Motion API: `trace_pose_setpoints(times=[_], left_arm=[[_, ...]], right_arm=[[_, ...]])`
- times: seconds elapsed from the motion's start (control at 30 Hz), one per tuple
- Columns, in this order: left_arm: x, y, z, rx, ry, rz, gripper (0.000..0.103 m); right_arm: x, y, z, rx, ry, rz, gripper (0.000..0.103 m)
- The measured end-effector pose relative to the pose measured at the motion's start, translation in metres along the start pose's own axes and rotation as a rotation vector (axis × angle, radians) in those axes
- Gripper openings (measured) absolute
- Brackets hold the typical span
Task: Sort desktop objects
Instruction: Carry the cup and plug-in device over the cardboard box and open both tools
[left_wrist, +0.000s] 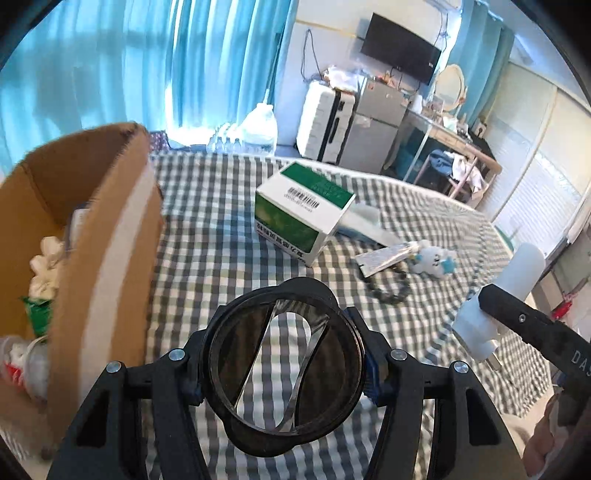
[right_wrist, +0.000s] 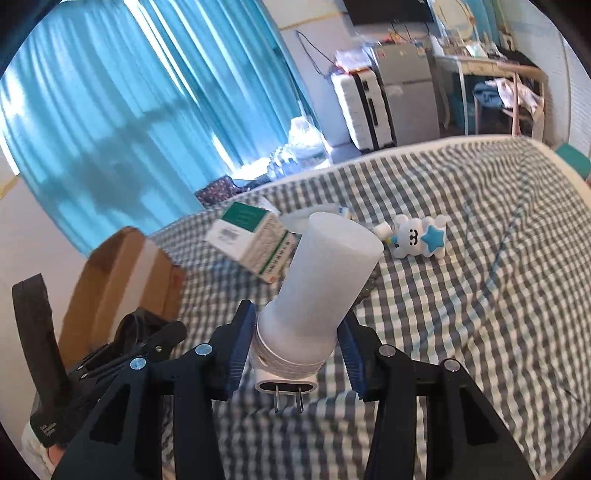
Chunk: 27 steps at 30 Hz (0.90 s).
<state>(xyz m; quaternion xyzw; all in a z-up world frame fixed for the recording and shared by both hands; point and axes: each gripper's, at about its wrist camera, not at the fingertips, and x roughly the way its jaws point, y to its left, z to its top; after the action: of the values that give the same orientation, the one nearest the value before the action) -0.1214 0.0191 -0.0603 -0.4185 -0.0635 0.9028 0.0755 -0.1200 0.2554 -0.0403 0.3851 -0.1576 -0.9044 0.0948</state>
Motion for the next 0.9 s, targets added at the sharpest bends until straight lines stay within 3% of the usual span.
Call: trace_pose_setpoints(times=[0.13,0.47,0.7,0.8,0.9], left_arm=[[-0.036,0.003,0.002,-0.008,-0.018,0.011,0.062],[-0.127,0.023,0.041,-0.005,-0.176,0.045,0.062],[-0.159,0.077,0.069,-0.045,-0.218,0.087,0.062],[-0.159,0.108,0.079,-0.047,-0.234,0.158,0.062],[-0.15,0.146,0.085,-0.097,-0.212,0.173,0.062]], right_arm=[[-0.035,0.022,-0.001,-0.02,-0.054,0.038,0.045],[-0.085,0.109,0.008,-0.153,-0.111,0.156,0.045],[-0.078,0.187,0.011,-0.286,-0.095,0.253,0.045],[-0.064,0.22,0.01,-0.335,-0.068,0.294,0.045],[-0.037,0.244,0.005,-0.355,-0.01,0.338,0.045]])
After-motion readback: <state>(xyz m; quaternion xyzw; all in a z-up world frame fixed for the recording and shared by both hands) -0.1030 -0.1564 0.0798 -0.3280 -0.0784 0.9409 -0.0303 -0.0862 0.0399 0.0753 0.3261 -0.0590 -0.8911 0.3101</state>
